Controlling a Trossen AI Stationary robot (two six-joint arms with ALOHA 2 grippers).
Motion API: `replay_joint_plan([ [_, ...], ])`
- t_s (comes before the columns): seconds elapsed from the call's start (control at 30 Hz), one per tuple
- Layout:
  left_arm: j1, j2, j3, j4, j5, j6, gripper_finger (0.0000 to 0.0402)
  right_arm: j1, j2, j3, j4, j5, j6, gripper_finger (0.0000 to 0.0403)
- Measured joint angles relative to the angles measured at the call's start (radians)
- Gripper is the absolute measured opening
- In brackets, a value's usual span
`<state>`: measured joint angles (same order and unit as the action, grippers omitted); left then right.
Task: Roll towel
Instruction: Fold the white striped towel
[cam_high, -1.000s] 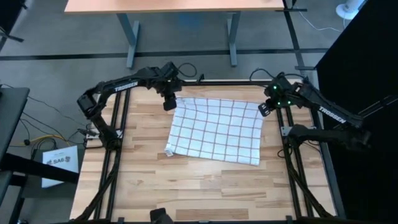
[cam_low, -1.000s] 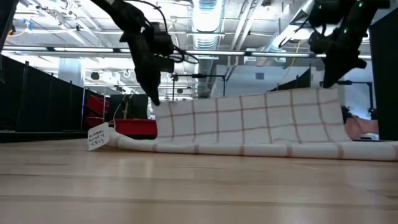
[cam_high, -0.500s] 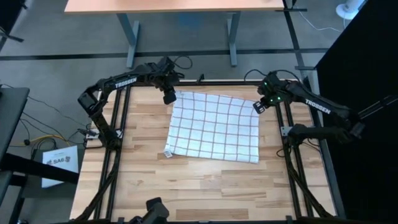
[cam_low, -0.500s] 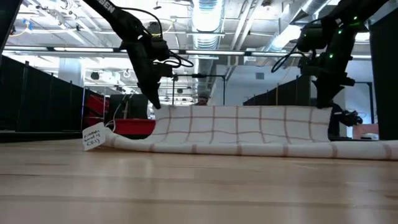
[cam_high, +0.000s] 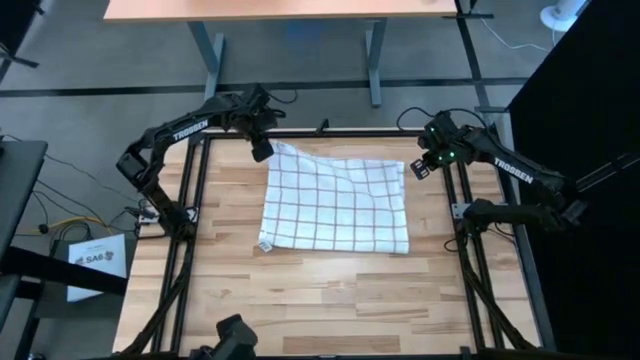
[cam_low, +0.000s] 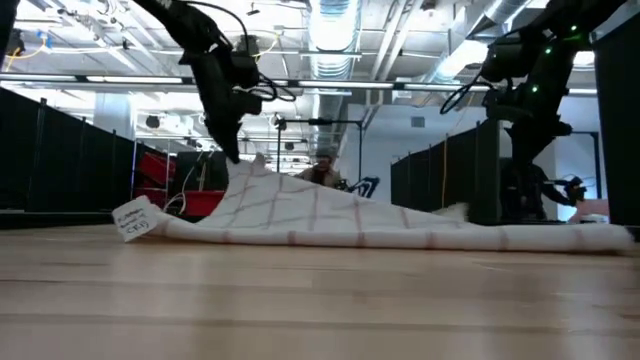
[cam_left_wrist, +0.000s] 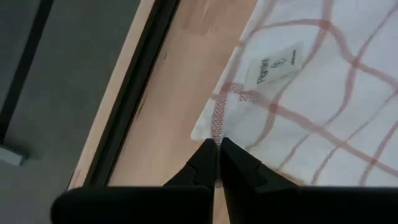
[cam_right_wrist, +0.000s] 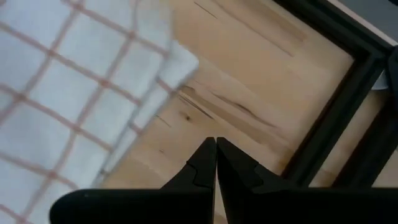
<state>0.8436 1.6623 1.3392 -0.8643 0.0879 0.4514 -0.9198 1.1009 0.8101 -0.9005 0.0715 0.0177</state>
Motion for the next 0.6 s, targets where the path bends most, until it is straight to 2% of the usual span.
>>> replay_joint_plan([
  [0.27,0.005,0.068,-0.002,0.025,0.009,0.001,0.0002,-0.024,0.025,0.000,0.022,-0.002,-0.017,0.0000],
  [0.37,0.005,0.090,-0.003,0.016,0.008,-0.002,0.0023,-0.024,0.025,0.000,0.029,-0.003,-0.030,0.0000],
  [0.6,0.005,0.088,0.032,-0.121,0.011,-0.039,0.0087,-0.024,0.060,0.000,0.185,-0.169,-0.058,0.0000],
])
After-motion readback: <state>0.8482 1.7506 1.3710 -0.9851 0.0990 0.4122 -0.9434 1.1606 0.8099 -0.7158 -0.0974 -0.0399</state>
